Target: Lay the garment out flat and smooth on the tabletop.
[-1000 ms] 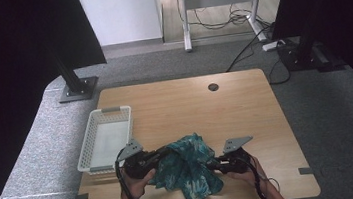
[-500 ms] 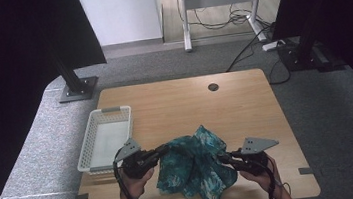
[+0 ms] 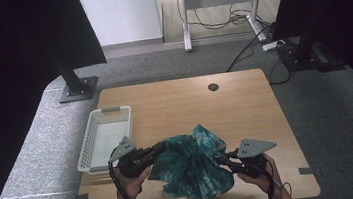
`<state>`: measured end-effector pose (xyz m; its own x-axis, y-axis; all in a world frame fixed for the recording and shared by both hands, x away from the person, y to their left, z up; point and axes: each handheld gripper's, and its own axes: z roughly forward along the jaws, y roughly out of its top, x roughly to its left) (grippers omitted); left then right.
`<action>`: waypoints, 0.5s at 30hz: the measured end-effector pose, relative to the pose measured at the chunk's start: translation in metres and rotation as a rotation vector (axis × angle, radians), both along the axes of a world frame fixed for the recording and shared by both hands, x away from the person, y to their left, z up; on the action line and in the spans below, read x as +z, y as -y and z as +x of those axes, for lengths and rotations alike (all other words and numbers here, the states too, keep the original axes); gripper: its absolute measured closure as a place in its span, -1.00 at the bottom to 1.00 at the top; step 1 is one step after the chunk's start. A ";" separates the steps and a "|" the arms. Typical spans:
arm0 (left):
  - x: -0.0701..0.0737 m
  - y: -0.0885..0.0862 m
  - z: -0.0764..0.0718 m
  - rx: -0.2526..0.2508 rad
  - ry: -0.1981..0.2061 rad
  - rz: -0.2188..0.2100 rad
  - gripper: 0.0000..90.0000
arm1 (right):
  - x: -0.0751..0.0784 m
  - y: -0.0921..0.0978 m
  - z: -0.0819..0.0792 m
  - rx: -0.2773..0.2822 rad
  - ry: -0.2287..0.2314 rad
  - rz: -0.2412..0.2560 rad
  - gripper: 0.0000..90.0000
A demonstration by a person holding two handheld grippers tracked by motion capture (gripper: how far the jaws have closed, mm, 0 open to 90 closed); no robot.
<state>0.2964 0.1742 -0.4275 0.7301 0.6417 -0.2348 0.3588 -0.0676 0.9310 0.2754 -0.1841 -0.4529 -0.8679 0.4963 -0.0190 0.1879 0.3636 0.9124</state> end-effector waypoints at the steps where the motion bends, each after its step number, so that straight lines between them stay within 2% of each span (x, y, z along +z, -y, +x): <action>1: -0.001 0.000 0.000 -0.003 -0.004 0.000 0.93 | -0.002 -0.001 0.001 0.004 -0.006 -0.002 0.82; 10: -0.008 -0.001 0.002 -0.009 -0.021 0.004 0.93 | -0.010 0.000 0.007 0.018 -0.050 -0.006 0.78; 15: -0.007 0.002 0.002 -0.022 -0.022 0.025 0.94 | -0.015 -0.002 0.009 0.025 -0.068 -0.020 0.76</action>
<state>0.2980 0.1717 -0.4349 0.7387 0.6317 -0.2349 0.3774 -0.0989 0.9207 0.2844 -0.1825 -0.4682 -0.8795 0.4748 0.0309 0.2400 0.3866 0.8905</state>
